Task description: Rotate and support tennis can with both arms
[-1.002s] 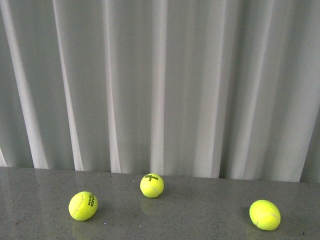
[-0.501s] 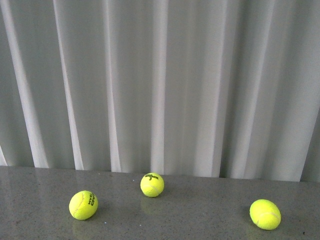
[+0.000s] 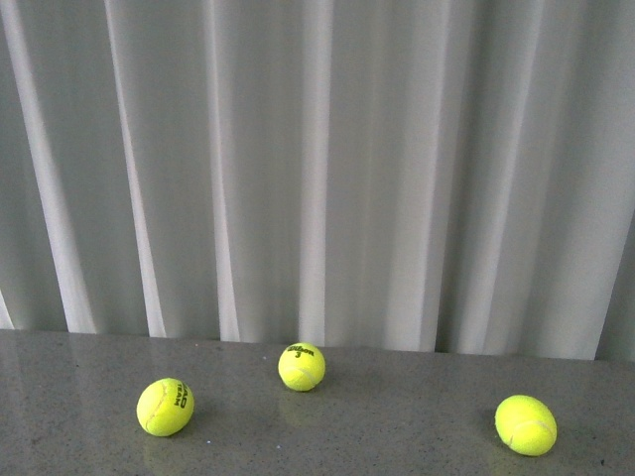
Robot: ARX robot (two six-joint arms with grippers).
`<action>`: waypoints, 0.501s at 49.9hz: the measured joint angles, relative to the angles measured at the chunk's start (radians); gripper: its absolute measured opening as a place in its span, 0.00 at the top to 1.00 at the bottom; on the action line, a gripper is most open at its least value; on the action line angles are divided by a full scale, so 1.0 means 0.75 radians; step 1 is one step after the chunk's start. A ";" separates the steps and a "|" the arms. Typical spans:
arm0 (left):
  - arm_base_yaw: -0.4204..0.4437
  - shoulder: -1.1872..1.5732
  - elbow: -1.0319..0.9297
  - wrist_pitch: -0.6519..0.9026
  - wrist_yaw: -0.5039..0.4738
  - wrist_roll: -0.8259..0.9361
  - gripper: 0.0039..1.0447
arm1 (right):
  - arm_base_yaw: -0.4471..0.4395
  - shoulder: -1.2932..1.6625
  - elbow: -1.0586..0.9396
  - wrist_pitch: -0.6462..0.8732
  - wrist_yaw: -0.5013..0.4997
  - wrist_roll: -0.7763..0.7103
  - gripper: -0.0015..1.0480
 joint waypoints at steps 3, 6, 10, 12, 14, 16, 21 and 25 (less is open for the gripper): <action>0.000 0.000 0.000 0.000 0.000 0.000 0.06 | 0.000 0.000 0.000 0.000 0.000 0.000 0.24; 0.000 -0.001 0.000 0.000 0.000 0.000 0.06 | 0.000 0.000 0.000 0.000 0.000 0.000 0.14; 0.000 -0.001 0.000 0.000 0.000 0.000 0.06 | 0.000 0.000 0.000 0.000 0.000 0.001 0.05; 0.000 -0.001 0.000 0.000 0.000 0.000 0.06 | 0.000 0.000 0.000 0.000 0.000 0.001 0.07; 0.000 -0.001 0.000 0.000 0.000 0.000 0.06 | 0.000 0.000 0.000 0.000 0.000 0.001 0.07; 0.000 -0.001 0.000 0.000 0.000 0.000 0.06 | 0.000 0.000 0.000 0.000 0.000 0.001 0.07; 0.000 0.000 0.000 0.000 0.000 0.000 0.06 | 0.000 0.000 0.000 0.000 0.000 0.001 0.07; 0.000 0.000 0.000 0.000 0.000 0.000 0.06 | 0.000 0.000 0.000 0.000 0.000 0.001 0.07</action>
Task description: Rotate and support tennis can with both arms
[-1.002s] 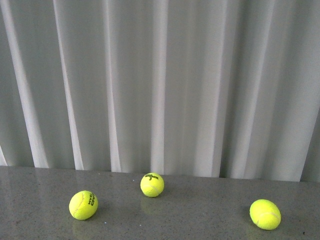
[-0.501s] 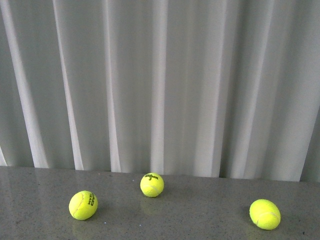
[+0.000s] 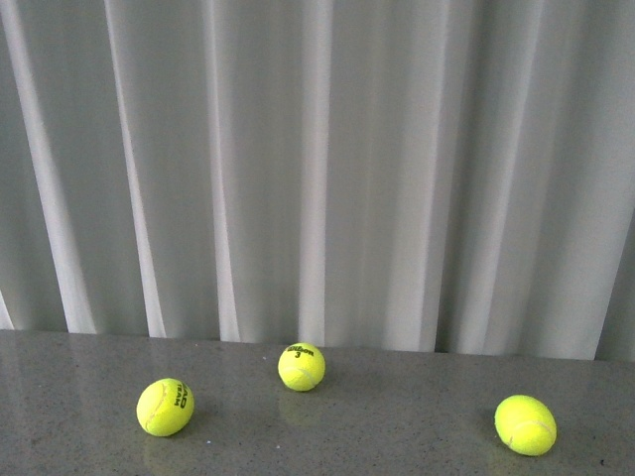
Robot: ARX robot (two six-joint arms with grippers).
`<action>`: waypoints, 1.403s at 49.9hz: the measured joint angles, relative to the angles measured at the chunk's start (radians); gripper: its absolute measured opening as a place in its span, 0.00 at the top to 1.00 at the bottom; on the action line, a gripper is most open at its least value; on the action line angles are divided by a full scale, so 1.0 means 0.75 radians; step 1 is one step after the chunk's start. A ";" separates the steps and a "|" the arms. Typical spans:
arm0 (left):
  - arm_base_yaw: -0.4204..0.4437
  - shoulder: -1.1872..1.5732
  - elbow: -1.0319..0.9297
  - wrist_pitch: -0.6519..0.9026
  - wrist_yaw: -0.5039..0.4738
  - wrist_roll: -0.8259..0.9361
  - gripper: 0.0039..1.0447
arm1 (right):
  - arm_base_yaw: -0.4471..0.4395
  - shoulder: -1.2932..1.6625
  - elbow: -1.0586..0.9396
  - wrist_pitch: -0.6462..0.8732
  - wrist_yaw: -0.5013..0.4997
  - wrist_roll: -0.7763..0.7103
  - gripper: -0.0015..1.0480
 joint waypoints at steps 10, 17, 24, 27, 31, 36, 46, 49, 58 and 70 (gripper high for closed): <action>0.000 0.000 0.000 0.000 0.000 0.000 0.06 | 0.000 0.000 0.000 0.000 0.000 0.000 0.07; 0.008 0.120 0.062 -0.152 -0.005 -0.110 0.06 | 0.000 0.000 0.000 0.000 0.000 0.000 0.07; 0.159 0.896 0.280 0.242 0.322 -0.341 0.06 | 0.000 0.000 0.000 -0.001 0.000 0.000 0.07; 0.184 1.193 0.407 0.424 0.435 -0.390 0.06 | 0.001 0.000 0.000 -0.001 0.000 0.000 0.07; 0.184 1.596 0.594 0.571 0.638 -0.435 0.06 | 0.000 -0.001 0.000 -0.001 0.000 0.000 0.07; 0.161 1.931 0.728 0.612 0.747 -0.446 0.06 | 0.000 -0.001 0.000 -0.001 -0.001 0.000 0.07; 0.088 2.345 0.869 0.674 0.859 -0.464 0.06 | 0.000 -0.001 0.000 -0.001 0.000 0.000 0.07; 0.060 2.424 0.899 0.702 0.869 -0.465 0.06 | 0.000 -0.001 0.000 -0.001 0.000 0.000 0.07; 0.002 2.547 0.928 0.714 0.876 -0.473 0.06 | 0.000 -0.001 0.000 -0.001 0.000 0.000 0.07; -0.072 2.564 0.900 0.723 0.962 -0.498 0.06 | 0.000 -0.001 0.000 -0.001 0.000 0.000 0.07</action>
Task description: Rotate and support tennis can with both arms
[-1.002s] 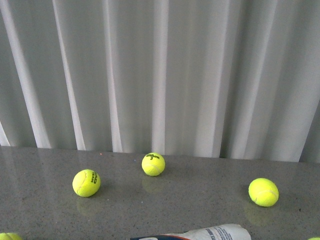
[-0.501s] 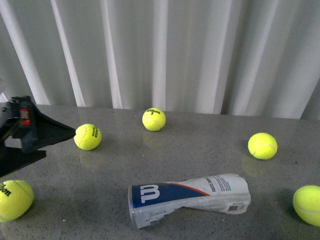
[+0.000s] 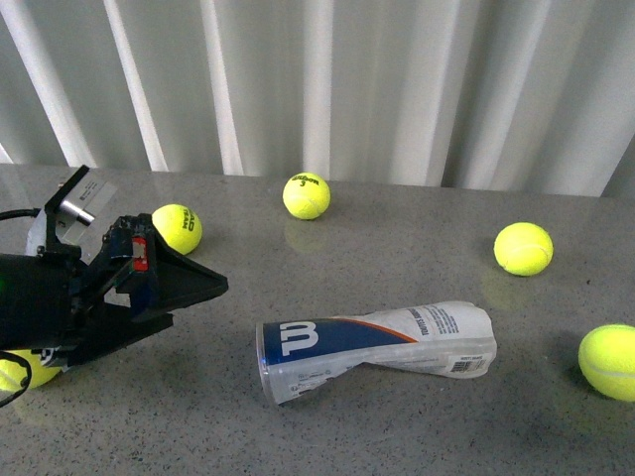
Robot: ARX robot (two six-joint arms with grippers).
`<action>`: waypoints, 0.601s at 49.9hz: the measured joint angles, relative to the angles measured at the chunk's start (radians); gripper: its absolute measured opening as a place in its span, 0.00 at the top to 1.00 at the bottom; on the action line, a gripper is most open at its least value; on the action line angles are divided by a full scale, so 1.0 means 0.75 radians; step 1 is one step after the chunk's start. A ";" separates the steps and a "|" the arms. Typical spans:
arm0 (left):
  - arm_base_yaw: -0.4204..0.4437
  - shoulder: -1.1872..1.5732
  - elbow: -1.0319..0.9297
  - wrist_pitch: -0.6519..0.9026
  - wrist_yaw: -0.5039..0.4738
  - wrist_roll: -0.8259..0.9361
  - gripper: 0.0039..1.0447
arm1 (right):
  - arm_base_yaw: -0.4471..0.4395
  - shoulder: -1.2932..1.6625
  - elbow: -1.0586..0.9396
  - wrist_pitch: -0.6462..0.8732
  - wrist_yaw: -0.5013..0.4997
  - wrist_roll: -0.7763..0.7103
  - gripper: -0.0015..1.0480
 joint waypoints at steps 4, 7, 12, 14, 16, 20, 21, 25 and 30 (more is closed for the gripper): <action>-0.029 0.012 -0.005 0.019 0.011 -0.021 0.06 | 0.000 0.000 0.000 0.000 0.000 0.000 0.07; -0.054 0.026 -0.006 0.036 0.015 -0.048 0.06 | 0.000 0.000 0.000 0.000 0.000 0.000 0.07; -0.087 0.047 -0.007 0.060 0.013 -0.072 0.06 | 0.000 0.000 0.000 0.000 0.000 0.000 0.07; -0.104 0.061 -0.007 0.070 0.008 -0.085 0.06 | 0.000 0.000 0.000 0.000 0.000 0.000 0.07; -0.119 0.075 -0.007 0.078 -0.001 -0.095 0.06 | 0.000 0.000 0.000 0.000 0.000 0.000 0.07; -0.144 0.108 -0.004 0.096 -0.012 -0.119 0.06 | 0.000 0.000 0.000 0.000 0.000 0.000 0.07; -0.149 0.117 -0.002 0.101 -0.014 -0.127 0.06 | 0.000 0.000 0.000 0.000 0.000 0.000 0.07; -0.165 0.141 0.006 0.117 -0.017 -0.158 0.06 | 0.000 0.000 0.000 0.000 0.000 0.000 0.07; -0.183 0.158 0.014 0.148 -0.021 -0.194 0.06 | 0.000 0.000 0.000 0.000 0.000 0.000 0.07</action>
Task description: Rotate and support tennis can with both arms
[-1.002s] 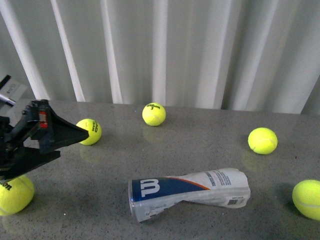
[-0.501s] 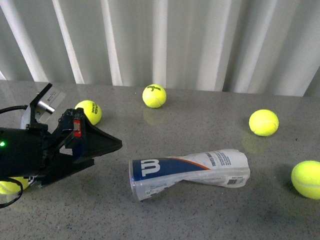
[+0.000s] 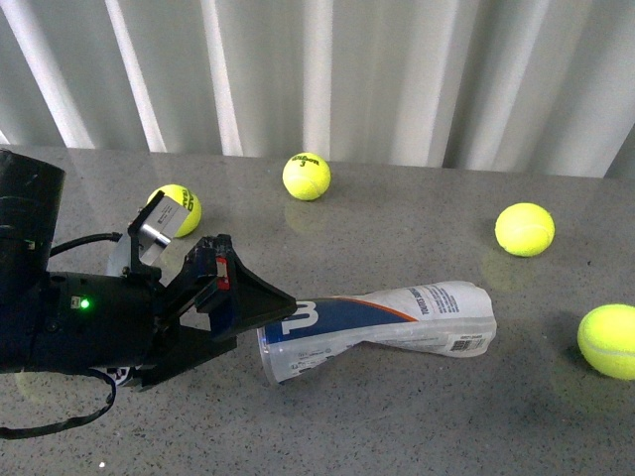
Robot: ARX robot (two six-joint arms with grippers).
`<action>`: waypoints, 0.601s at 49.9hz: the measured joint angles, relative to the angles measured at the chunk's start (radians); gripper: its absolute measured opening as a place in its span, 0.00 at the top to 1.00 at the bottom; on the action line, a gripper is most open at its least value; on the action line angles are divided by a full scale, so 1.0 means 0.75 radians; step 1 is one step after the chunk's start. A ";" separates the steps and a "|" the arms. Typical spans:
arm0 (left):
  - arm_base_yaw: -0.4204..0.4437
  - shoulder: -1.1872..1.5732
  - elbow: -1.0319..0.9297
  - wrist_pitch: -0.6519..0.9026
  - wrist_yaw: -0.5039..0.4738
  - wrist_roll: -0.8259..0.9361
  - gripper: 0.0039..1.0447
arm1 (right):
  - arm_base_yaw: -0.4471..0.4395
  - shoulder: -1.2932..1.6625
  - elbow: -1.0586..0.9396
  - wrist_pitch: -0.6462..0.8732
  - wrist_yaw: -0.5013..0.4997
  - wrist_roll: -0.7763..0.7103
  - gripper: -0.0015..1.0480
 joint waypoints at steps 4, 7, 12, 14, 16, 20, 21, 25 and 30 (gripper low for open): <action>-0.011 0.013 0.010 0.019 -0.002 -0.030 0.06 | 0.000 0.000 0.000 0.000 0.000 0.000 0.07; -0.023 0.025 0.019 0.039 -0.002 -0.058 0.06 | 0.000 0.000 0.000 0.000 0.000 0.000 0.07; -0.044 0.040 0.024 0.070 -0.001 -0.101 0.06 | 0.000 0.000 0.000 0.000 0.000 0.000 0.07; -0.053 0.045 0.024 0.082 -0.001 -0.120 0.06 | 0.000 0.000 0.000 0.000 0.000 0.000 0.07; -0.064 0.050 0.024 0.094 -0.001 -0.136 0.06 | 0.000 0.000 0.000 0.000 0.000 0.000 0.07; -0.092 0.060 0.024 0.129 0.006 -0.175 0.06 | 0.000 0.000 0.000 0.000 0.000 0.000 0.07; -0.102 0.064 0.024 0.142 0.005 -0.191 0.06 | 0.000 0.000 0.000 0.000 0.000 0.000 0.07; -0.121 0.081 0.025 0.178 0.003 -0.236 0.06 | 0.000 0.000 0.000 0.000 0.000 0.000 0.07; -0.136 0.107 0.026 0.228 -0.002 -0.295 0.06 | 0.000 0.000 0.000 0.000 0.000 0.000 0.07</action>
